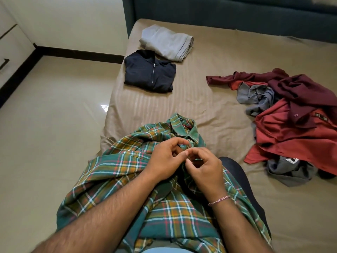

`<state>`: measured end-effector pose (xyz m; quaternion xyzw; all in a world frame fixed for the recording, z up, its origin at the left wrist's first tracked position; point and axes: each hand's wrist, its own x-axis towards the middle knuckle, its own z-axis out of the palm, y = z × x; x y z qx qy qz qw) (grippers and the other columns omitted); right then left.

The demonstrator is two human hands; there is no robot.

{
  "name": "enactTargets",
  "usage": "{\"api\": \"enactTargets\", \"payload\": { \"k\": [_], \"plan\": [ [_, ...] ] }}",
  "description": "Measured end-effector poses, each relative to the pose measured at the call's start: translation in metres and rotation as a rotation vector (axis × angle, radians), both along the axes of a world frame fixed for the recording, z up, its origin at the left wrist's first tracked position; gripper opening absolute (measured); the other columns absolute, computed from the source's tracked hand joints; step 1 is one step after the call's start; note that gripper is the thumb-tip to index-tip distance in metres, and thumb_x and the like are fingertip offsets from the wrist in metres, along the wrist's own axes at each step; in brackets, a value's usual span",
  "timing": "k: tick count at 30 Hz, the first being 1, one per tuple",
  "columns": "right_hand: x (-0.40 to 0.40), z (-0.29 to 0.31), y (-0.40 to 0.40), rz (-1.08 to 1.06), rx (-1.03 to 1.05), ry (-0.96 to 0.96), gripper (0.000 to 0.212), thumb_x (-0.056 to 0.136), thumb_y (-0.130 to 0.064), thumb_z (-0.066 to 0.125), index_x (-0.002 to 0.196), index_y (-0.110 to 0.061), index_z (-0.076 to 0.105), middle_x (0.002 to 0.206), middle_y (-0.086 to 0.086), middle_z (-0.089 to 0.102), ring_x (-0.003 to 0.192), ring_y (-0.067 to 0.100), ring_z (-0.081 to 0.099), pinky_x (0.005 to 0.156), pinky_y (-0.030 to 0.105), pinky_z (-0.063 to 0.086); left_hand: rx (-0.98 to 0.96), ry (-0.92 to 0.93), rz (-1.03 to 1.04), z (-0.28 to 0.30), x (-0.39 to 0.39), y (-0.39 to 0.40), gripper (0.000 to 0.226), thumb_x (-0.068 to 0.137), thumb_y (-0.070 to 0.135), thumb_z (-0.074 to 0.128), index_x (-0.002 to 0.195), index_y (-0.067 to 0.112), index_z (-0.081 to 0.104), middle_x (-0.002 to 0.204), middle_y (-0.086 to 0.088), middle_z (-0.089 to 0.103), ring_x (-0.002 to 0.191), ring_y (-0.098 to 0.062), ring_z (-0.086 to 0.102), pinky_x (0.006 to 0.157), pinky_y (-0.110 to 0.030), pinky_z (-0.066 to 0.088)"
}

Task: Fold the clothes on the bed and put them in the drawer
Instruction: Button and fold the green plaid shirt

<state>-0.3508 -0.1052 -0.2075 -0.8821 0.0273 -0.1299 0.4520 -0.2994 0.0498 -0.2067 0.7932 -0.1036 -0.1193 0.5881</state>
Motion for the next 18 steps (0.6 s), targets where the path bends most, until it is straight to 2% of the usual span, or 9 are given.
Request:
{"api": "enactTargets", "payload": {
  "k": [2,5,7,12,15,18],
  "plan": [
    [-0.0018,0.0003,0.0022,-0.025,-0.016,-0.009,0.023,0.079,-0.008,0.085,0.098,-0.019,0.079,0.095,-0.013,0.074,0.085,0.005,0.070,0.076,0.017,0.055,0.002,-0.013,-0.007,-0.0002,0.0012,0.0000,0.029,0.094,0.008,0.071,0.112,0.031,0.071,0.079,0.001,0.072,0.072,-0.019,0.068,0.070,-0.036,0.059],
    [-0.0024,0.0028,0.0003,-0.048,0.072,0.002,0.021,0.080,-0.008,0.087,0.097,-0.017,0.081,0.093,-0.011,0.076,0.083,0.006,0.072,0.074,0.016,0.056,-0.027,-0.013,0.000,0.0003,0.0021,-0.0002,0.034,0.093,0.002,0.068,0.106,0.033,0.070,0.078,-0.002,0.070,0.072,-0.027,0.066,0.070,-0.044,0.057],
    [-0.0016,0.0036,-0.0007,-0.022,0.006,-0.009,0.020,0.079,-0.009,0.087,0.096,-0.018,0.081,0.091,-0.011,0.076,0.081,0.005,0.072,0.073,0.017,0.057,0.005,-0.054,-0.026,0.0012,0.0017,0.0006,0.034,0.093,0.002,0.067,0.105,0.034,0.068,0.077,0.002,0.069,0.069,-0.022,0.066,0.067,-0.043,0.057],
    [-0.0003,0.0062,0.0054,0.020,-0.193,-0.040,0.014,0.073,-0.012,0.082,0.083,-0.021,0.076,0.073,-0.010,0.070,0.065,0.006,0.063,0.061,0.024,0.052,0.027,-0.069,-0.095,0.0054,0.0020,0.0052,0.034,0.089,-0.005,0.064,0.103,0.026,0.071,0.068,0.012,0.060,0.060,-0.006,0.054,0.062,-0.020,0.045],
    [-0.0017,0.0042,0.0061,0.012,-0.255,-0.044,0.011,0.073,-0.016,0.078,0.079,-0.021,0.071,0.068,-0.009,0.064,0.061,0.008,0.058,0.057,0.026,0.049,0.014,-0.025,-0.124,0.0073,0.0022,0.0049,0.034,0.088,-0.005,0.063,0.101,0.025,0.071,0.065,0.007,0.058,0.060,-0.007,0.052,0.062,-0.024,0.044],
    [-0.0045,0.0021,0.0080,0.021,-0.298,-0.045,0.012,0.074,-0.017,0.077,0.075,-0.021,0.065,0.065,-0.010,0.057,0.059,0.009,0.053,0.055,0.021,0.044,0.025,0.024,-0.137,0.0068,0.0039,0.0045,0.031,0.086,-0.001,0.060,0.101,0.025,0.071,0.063,0.006,0.056,0.058,-0.009,0.051,0.060,-0.032,0.046]
  ]
}}
